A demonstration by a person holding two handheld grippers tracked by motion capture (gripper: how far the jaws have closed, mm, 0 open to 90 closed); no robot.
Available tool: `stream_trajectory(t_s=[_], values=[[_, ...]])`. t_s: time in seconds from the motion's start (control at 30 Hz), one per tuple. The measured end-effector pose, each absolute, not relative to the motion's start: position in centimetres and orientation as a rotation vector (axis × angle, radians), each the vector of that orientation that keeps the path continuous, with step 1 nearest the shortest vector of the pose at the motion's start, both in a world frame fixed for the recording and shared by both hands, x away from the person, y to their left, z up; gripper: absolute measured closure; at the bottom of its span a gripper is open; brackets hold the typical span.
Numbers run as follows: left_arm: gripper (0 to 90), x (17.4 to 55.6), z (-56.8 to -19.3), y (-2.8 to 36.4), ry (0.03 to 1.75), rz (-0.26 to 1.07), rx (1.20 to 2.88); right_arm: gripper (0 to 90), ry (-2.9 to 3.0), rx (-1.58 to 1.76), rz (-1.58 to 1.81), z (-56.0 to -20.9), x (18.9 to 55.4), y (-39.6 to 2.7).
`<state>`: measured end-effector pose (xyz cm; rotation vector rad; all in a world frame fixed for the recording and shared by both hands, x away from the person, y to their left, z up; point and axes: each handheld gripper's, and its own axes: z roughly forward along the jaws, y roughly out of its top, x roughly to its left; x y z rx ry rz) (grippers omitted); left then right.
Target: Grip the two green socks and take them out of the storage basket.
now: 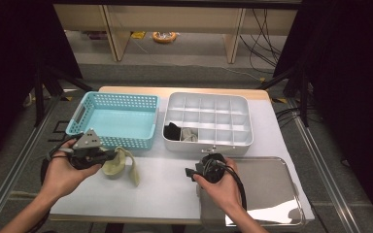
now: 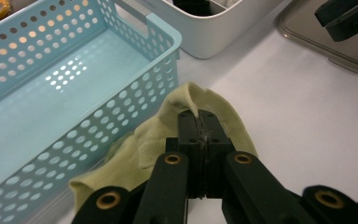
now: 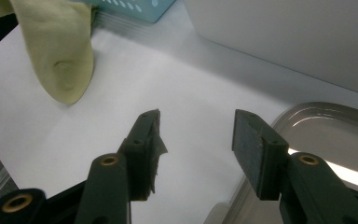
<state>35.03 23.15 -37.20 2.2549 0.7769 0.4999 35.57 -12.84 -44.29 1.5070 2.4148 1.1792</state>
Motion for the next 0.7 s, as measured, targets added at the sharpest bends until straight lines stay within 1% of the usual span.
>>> stream_trajectory(t_s=[0.1, 0.17, 0.2, 0.23, 0.27, 0.4, 0.6, 0.7], values=[[88.8, 35.0, -37.5, 22.0, 0.736, 0.486, 2.272, 52.1, 2.407, 1.522, 1.169, -44.2, 35.6, -12.9], [88.7, 35.0, -37.6, 21.1, 0.711, 0.475, 2.283, 52.1, 2.412, 1.461, 1.181, -44.3, 35.8, -13.0], [88.7, 35.0, -37.7, 20.6, 0.703, 0.471, 2.284, 52.2, 2.404, 1.51, 1.178, -44.2, 35.6, -13.0], [88.7, 35.0, -37.8, 20.2, 0.686, 0.47, 2.295, 52.1, 2.407, 1.5, 1.171, -44.2, 35.6, -13.0], [88.7, 34.9, -37.9, 19.8, 0.688, 0.442, 2.292, 52.2, 2.4, 1.5, 1.17, -44.2, 35.6, -13.0], [88.6, 35.0, -38.3, 18.2, 0.623, 0.435, 2.33, 52.2, 2.402, 1.502, 1.189, -44.1, 35.6, -13.1], [87.8, 34.8, -39.8, 15.6, 0.527, 0.374, 2.402, 52.2, 2.404, 1.509, 1.171, -44.0, 35.5, -13.0], [86.0, 34.7, -40.7, 14.2, 0.478, 0.347, 2.426, 52.1, 2.408, 1.5, 1.182, -44.0, 35.5, -13.0]])
